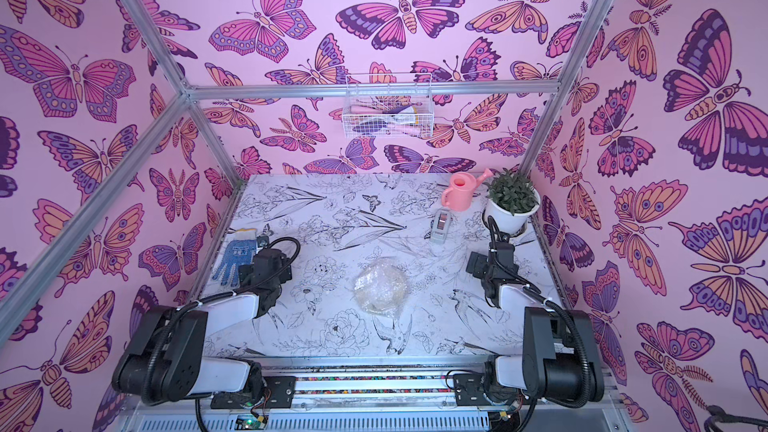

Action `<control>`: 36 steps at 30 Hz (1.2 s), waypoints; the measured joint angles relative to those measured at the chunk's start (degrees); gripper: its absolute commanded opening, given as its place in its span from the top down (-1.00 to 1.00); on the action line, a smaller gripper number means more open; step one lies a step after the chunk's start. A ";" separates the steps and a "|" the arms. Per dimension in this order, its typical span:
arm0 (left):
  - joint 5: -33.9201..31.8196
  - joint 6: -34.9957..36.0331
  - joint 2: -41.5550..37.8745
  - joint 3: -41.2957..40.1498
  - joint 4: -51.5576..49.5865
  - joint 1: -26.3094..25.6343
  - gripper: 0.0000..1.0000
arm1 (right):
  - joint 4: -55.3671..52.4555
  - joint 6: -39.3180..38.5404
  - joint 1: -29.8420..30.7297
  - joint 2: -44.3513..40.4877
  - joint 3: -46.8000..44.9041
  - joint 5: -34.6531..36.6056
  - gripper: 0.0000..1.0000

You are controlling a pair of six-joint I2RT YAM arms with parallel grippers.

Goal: Wrap dinner plates in bubble wrap
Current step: Reset both arms

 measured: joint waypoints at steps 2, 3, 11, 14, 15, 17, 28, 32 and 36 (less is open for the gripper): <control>-0.35 0.68 3.02 -1.29 9.16 2.32 -0.99 | 6.71 -0.57 0.00 1.60 -0.70 -0.63 -0.99; -0.48 0.83 4.35 -2.21 13.70 3.15 -0.99 | 8.83 -0.96 0.00 2.27 -0.81 -1.05 -0.99; -1.51 1.70 7.39 -3.04 23.08 5.31 -0.99 | 26.40 -3.98 0.94 9.16 -5.62 -4.44 -0.99; -1.51 1.88 7.39 -2.89 26.23 4.98 -0.99 | 30.21 -4.72 1.55 9.38 -5.68 -4.46 -0.99; -1.51 1.90 7.39 -2.89 26.56 4.94 -0.99 | 31.19 -4.76 1.68 9.33 -5.68 -4.44 -0.99; -1.51 1.90 7.39 -2.89 26.77 4.90 -0.99 | 30.80 -4.94 1.92 9.14 -5.33 -4.44 -0.98; -1.49 1.92 7.39 -2.89 26.58 5.14 -0.99 | 28.72 -6.51 1.97 9.14 -3.67 -6.82 -0.99; -1.51 1.92 7.39 -2.89 26.56 5.60 -0.99 | 28.59 -6.69 1.97 9.11 -3.67 -6.97 -0.99; -1.51 1.92 7.39 -2.89 26.58 5.66 -0.99 | 37.66 -6.93 1.97 7.32 -10.45 -6.91 -0.99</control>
